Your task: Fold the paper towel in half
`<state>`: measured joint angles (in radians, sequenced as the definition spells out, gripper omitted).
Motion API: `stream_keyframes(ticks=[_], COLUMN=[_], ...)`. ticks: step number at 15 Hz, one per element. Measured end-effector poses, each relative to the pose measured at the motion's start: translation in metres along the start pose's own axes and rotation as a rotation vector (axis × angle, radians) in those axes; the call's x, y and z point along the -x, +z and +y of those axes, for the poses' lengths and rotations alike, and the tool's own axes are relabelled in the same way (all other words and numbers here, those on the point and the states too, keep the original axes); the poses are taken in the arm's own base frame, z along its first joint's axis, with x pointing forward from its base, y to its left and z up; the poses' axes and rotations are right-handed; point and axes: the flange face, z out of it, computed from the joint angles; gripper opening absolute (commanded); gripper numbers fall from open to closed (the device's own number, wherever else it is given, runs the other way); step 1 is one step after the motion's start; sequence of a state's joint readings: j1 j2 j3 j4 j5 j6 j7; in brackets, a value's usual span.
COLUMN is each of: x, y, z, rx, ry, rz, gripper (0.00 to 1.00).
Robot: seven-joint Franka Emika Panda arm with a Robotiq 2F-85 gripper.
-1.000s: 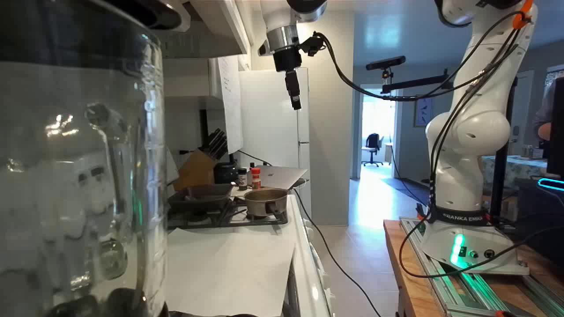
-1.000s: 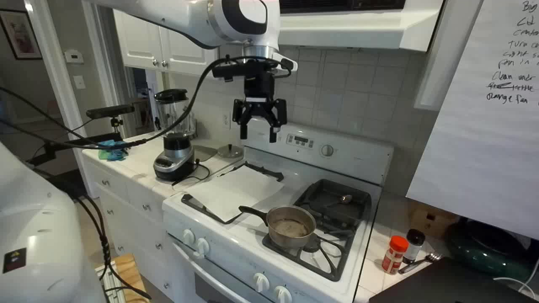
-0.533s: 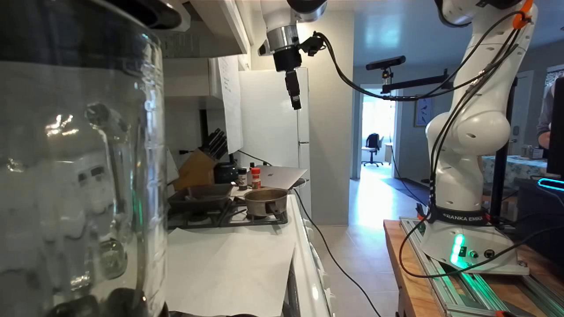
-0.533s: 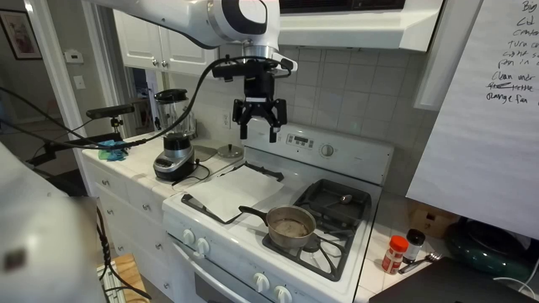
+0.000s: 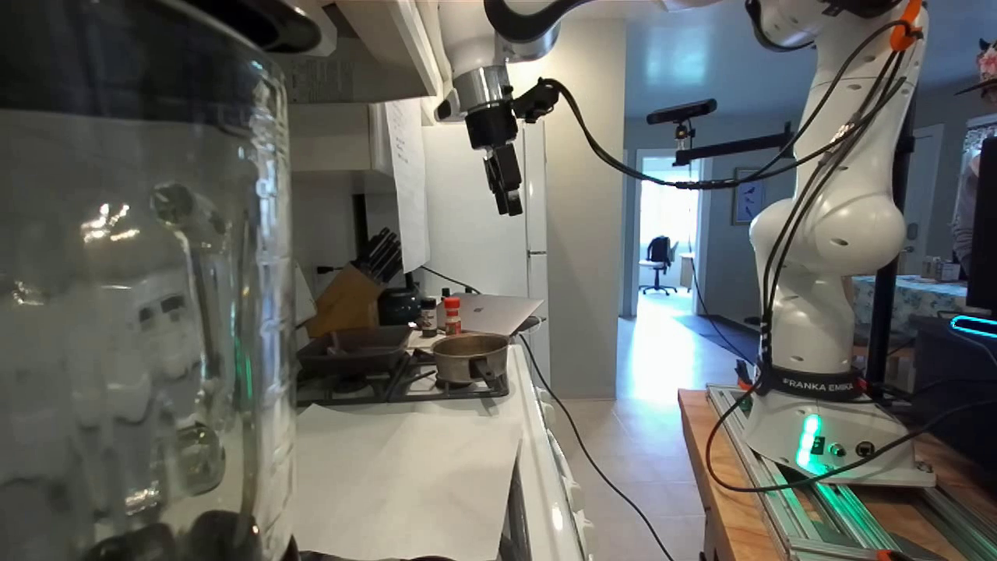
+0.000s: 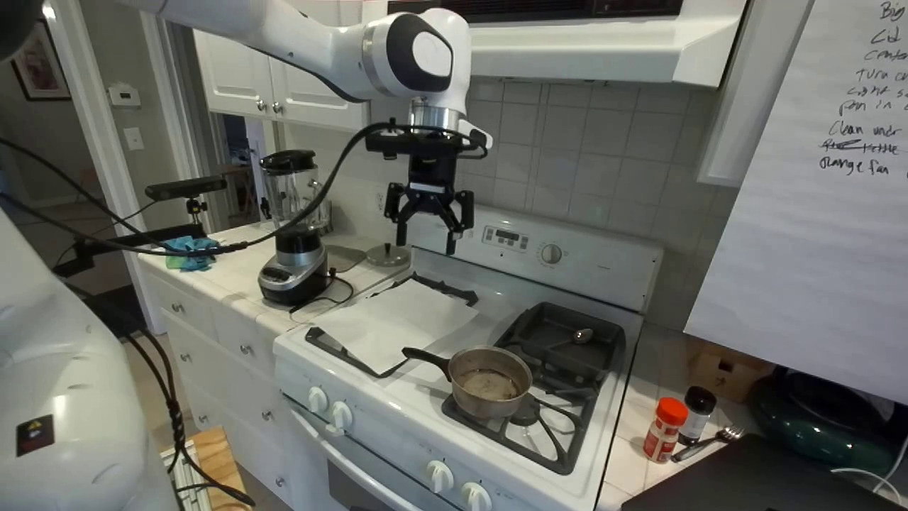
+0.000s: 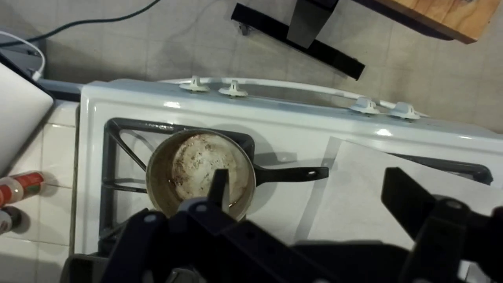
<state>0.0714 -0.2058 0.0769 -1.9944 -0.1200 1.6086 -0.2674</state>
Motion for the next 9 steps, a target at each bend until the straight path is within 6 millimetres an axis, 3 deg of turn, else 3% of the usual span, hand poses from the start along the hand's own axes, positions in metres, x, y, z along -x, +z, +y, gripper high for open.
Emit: stream_keyframes(ticks=[3,9], x=[-0.031,-0.075], y=[0.028,0.107], z=[-0.016,-0.061], rx=[0.010,0.005], ry=[0.039,0.205], rz=[0.025,-0.032], gripper=[1.00,1.00])
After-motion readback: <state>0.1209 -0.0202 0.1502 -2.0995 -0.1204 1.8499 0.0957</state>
